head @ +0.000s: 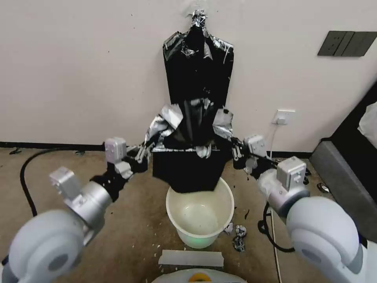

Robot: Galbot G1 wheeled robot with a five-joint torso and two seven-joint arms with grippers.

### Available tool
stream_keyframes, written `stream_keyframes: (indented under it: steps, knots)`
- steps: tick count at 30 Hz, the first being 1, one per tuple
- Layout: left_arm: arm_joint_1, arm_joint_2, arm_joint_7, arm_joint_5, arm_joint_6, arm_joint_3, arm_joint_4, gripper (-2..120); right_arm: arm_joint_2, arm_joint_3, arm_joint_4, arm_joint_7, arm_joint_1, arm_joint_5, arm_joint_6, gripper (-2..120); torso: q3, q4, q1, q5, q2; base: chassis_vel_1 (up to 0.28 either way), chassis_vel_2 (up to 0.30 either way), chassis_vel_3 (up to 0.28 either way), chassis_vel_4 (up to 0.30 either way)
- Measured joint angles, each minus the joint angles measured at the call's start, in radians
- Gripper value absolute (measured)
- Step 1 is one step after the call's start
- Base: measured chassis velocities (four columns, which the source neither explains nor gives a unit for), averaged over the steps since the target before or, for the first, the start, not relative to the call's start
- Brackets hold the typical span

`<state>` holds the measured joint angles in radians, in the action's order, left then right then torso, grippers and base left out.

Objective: Place a trash bag onto the trash bin.

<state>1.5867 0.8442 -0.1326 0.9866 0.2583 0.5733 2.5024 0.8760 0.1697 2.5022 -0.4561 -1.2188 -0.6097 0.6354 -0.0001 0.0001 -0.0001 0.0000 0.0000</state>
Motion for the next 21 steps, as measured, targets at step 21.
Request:
stream_keyframes:
  steps: [21]
  knots:
    - [0.001, 0.131, 0.064, -0.07, -0.061, -0.212, -0.068, 0, 0.015, 0.046, -0.002, 0.06, -0.142, 0.102, -0.04, 0, 0.0, 0.0, 0.0, 0.0, 0.0, 0.0, 0.0, 0.0, 0.0]
